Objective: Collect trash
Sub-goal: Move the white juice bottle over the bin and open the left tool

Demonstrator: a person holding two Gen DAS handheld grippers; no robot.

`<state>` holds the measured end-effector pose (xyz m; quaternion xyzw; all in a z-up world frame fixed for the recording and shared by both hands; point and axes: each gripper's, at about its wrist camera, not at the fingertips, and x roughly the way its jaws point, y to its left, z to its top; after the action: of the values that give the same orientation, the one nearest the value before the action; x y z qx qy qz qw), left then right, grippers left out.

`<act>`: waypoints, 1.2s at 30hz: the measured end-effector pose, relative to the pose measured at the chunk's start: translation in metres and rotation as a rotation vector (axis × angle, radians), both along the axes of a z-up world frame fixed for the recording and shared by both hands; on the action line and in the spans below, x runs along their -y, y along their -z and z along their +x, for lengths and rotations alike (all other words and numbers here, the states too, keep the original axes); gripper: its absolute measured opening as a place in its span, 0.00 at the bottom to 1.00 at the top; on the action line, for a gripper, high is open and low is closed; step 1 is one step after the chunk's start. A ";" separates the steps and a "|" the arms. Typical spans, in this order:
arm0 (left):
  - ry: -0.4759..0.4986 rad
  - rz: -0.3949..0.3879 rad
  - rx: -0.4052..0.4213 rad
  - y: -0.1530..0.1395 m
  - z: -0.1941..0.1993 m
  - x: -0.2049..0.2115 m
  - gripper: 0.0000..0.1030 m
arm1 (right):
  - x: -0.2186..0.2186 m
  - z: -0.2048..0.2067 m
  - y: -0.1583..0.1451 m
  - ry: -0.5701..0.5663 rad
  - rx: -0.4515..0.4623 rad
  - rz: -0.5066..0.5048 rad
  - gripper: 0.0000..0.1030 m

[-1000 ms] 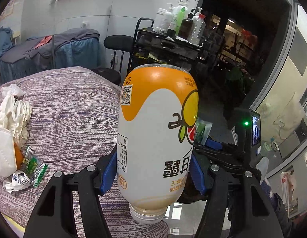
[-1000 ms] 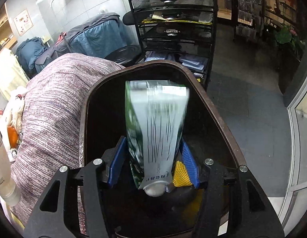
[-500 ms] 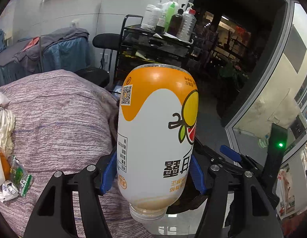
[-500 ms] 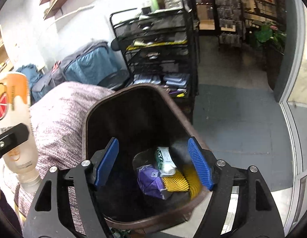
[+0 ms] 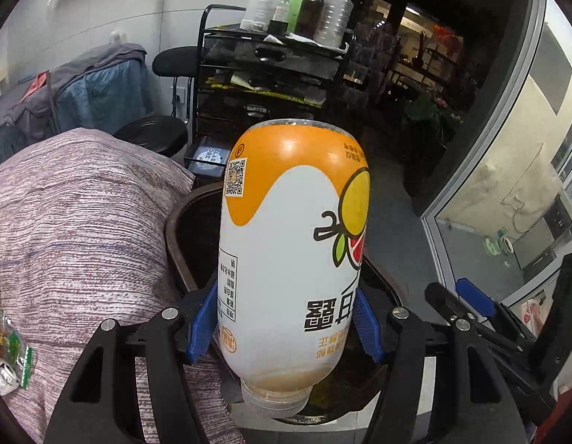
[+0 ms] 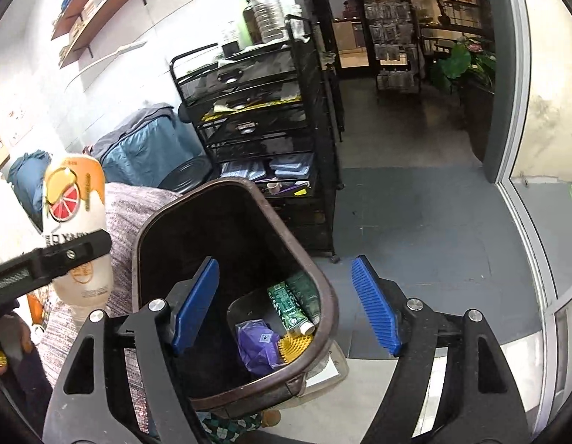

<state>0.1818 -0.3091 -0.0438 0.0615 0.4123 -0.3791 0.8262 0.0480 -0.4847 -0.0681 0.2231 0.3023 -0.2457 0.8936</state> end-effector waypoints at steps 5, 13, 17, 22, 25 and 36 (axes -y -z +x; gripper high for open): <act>0.008 0.029 -0.011 0.008 0.002 0.011 0.60 | 0.004 -0.006 0.002 0.010 -0.003 0.003 0.72; 0.027 0.063 -0.016 0.018 0.002 0.025 0.60 | 0.010 -0.010 0.003 0.034 -0.001 0.011 0.72; 0.034 0.067 -0.026 0.022 0.002 0.027 0.65 | 0.012 -0.013 0.005 0.043 -0.002 0.019 0.72; 0.035 0.074 0.016 0.020 -0.003 0.026 0.82 | 0.013 -0.014 0.003 0.055 0.006 0.013 0.79; 0.032 0.075 0.037 0.016 -0.006 0.023 0.85 | 0.013 -0.014 0.002 0.056 0.012 0.012 0.79; -0.037 0.021 0.137 -0.017 -0.024 -0.017 0.93 | -0.002 -0.008 -0.006 0.003 0.045 -0.008 0.80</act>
<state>0.1577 -0.2922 -0.0266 0.0884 0.3599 -0.3544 0.8585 0.0405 -0.4825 -0.0623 0.2253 0.2807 -0.2431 0.9007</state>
